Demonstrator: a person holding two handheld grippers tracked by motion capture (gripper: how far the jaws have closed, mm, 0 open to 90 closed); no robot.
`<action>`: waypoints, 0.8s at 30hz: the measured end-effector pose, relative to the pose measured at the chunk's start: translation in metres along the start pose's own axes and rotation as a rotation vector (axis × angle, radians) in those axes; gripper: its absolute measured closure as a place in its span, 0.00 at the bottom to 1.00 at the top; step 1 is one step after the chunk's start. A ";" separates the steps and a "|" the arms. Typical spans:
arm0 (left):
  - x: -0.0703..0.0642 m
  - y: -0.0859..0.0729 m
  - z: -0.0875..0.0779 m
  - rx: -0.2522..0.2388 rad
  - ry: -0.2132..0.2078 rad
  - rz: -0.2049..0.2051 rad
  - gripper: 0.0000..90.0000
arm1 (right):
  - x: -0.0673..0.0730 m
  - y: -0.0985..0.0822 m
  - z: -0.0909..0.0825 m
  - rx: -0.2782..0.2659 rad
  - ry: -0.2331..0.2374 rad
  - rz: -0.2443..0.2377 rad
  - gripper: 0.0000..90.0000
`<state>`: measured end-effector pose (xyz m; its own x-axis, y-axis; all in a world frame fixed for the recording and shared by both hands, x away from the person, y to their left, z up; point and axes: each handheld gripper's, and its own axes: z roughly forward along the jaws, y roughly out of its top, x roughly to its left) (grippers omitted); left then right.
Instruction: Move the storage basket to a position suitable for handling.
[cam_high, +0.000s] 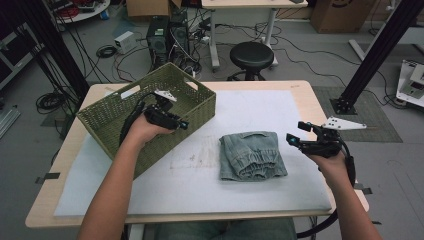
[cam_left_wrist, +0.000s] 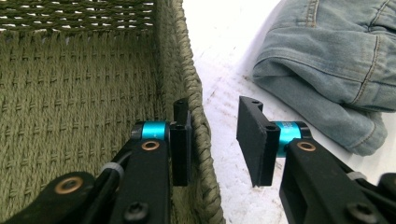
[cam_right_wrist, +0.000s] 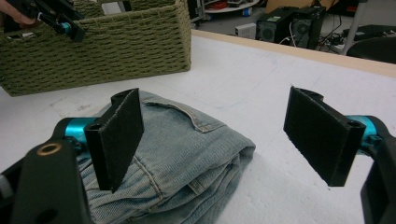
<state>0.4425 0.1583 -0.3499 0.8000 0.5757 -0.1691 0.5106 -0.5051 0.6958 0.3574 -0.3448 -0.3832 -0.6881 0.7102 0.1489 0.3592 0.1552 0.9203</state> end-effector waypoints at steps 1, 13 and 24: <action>0.000 0.000 0.000 -0.001 -0.002 0.000 0.71 | 0.000 0.000 0.000 0.000 0.000 -0.001 0.23; -0.001 0.000 -0.002 -0.012 0.002 0.015 0.64 | -0.001 -0.001 -0.001 -0.003 -0.003 0.001 0.23; -0.010 0.008 -0.018 -0.106 0.088 0.052 0.46 | -0.002 -0.001 -0.002 -0.006 -0.005 0.003 0.23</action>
<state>0.4331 0.1599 -0.3303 0.7913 0.6071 -0.0725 0.4296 -0.4678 0.7724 0.3568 -0.3475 -0.3831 -0.6839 0.7140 0.1496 0.3574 0.1492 0.9219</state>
